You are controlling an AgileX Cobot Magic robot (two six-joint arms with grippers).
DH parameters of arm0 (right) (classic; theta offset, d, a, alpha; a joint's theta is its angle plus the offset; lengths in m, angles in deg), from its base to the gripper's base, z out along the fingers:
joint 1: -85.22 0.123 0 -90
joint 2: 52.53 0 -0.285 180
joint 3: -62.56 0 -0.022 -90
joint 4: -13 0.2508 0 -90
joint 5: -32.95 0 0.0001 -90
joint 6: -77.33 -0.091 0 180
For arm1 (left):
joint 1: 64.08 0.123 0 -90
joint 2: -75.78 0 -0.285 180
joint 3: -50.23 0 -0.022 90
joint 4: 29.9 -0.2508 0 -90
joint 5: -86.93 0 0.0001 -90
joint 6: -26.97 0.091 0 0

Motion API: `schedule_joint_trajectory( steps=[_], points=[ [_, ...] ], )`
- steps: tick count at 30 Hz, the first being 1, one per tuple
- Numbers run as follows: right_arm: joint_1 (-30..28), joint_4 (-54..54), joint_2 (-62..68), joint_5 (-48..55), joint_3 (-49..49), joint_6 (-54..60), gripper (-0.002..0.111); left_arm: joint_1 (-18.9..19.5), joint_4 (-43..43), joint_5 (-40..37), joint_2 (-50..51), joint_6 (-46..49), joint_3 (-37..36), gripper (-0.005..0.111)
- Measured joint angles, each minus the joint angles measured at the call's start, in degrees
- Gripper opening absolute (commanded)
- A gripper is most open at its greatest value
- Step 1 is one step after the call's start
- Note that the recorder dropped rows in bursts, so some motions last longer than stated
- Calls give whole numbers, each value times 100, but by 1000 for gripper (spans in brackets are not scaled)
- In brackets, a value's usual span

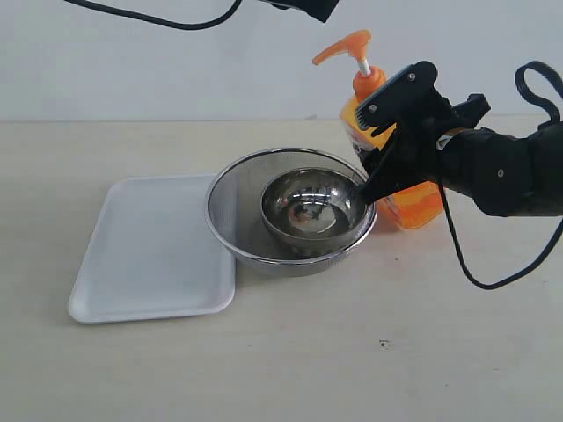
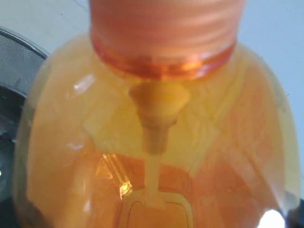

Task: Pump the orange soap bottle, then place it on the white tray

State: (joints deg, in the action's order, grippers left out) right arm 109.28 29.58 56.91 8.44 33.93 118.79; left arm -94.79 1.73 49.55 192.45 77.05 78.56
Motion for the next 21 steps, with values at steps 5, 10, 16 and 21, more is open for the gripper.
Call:
schedule_joint_trajectory(
  steps=[5,10,16,21],
  points=[
    [0,0,0,0,0,0,0,0,252,-217,0,205,-9,5],
    [0,0,0,0,0,0,0,0,476,-268,0,451,-9,5],
    [0,0,0,0,0,0,0,0,958,-280,106,808,-9,5],
    [0,0,0,0,0,0,0,0,1023,-272,158,847,-9,5]
  ],
)
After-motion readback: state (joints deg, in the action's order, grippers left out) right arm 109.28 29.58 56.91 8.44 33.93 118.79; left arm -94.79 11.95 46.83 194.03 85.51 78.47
